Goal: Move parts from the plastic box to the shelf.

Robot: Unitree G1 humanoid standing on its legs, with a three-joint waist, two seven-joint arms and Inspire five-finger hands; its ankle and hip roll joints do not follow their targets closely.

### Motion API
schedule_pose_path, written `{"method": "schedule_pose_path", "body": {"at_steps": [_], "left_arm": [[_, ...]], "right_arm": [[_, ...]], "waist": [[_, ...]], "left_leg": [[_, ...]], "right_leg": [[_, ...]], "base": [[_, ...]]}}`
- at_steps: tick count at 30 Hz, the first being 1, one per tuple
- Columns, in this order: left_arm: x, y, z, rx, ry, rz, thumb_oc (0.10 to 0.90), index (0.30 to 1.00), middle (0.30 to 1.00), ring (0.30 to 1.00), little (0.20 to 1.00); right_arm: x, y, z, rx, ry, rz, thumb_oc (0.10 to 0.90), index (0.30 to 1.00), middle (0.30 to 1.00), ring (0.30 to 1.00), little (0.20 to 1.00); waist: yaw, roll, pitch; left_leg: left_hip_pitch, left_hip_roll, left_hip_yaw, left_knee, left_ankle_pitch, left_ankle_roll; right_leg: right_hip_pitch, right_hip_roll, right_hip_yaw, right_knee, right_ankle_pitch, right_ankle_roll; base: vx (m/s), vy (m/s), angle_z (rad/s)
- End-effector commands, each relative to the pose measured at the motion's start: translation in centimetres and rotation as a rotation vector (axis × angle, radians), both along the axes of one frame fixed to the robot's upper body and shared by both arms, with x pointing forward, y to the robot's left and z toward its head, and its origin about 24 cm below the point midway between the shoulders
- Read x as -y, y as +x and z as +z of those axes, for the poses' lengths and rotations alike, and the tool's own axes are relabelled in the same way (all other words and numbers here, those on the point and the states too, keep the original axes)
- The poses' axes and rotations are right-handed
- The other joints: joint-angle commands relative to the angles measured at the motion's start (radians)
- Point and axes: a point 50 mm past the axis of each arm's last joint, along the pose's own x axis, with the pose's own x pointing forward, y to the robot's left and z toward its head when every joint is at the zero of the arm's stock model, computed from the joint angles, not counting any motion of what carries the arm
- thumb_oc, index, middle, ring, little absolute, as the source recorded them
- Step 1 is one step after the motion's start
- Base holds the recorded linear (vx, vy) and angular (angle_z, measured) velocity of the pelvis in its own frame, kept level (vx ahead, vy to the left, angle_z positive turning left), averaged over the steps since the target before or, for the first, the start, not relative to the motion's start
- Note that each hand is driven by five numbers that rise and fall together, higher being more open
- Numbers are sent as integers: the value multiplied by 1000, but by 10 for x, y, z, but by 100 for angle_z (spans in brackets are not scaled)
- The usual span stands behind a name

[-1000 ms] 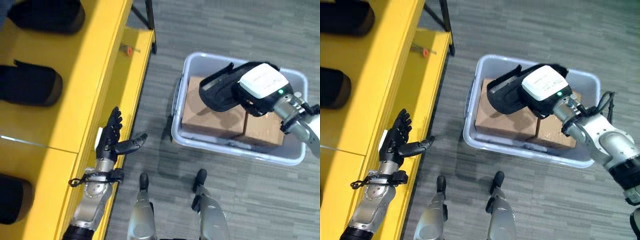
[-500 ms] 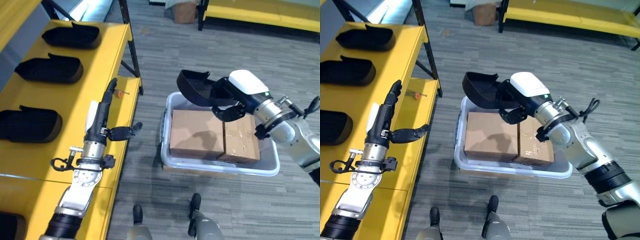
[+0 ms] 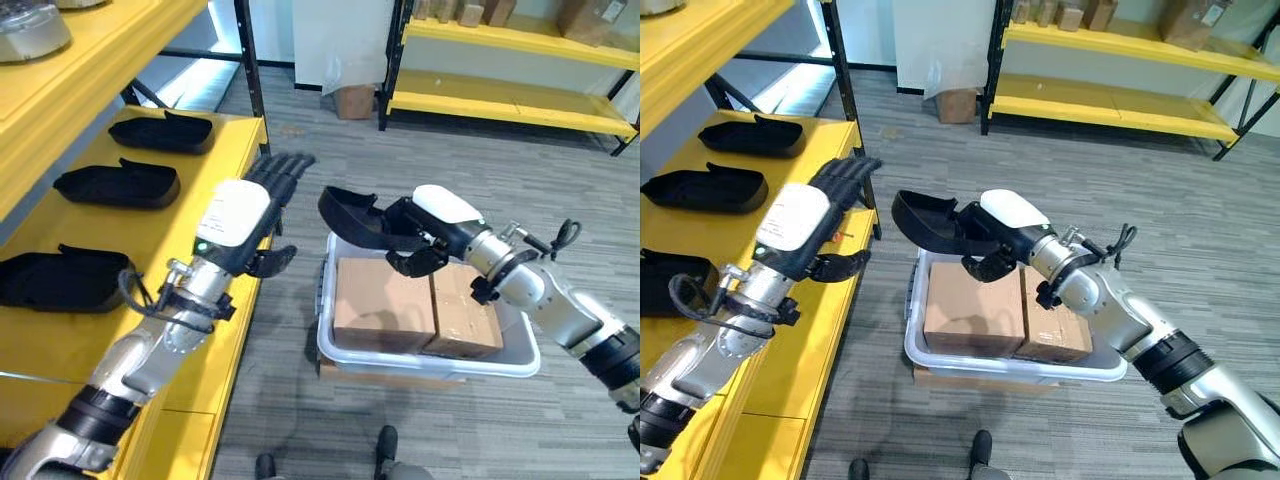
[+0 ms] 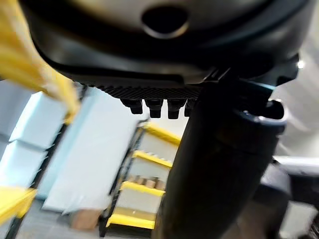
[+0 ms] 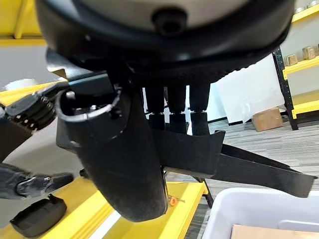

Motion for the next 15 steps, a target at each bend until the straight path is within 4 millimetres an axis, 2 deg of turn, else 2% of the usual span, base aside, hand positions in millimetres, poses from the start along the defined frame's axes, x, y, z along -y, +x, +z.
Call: {"method": "schedule_pose_path", "body": {"at_steps": [1,8,15], "left_arm": [[19,4,23,173,59,-102,900,1000,1000,1000,1000],[34,4,28,231,176,-160,900,1000,1000,1000,1000],[41,5,26,230,179,-176,900,1000,1000,1000,1000]], "right_arm": [[-26,-1,50,178,111,137,400,300,300,300,300],[-36,-2,51,178,110,177,400,300,300,300,300],[-41,-2,49,168,128,191,400,300,300,300,300]], "waist": [[-13,4,-147],[-27,3,-158],[-34,1,-161]], "left_leg": [[3,20,-31,-8,-3,-2],[17,25,-16,-8,-9,-2],[27,27,-7,-8,-13,-2]], "right_leg": [[23,-103,-3,99,-48,141],[25,-97,12,90,-47,142],[31,-93,22,84,-49,141]], "base": [[23,7,-4],[16,3,-7],[5,-1,-3]]}}
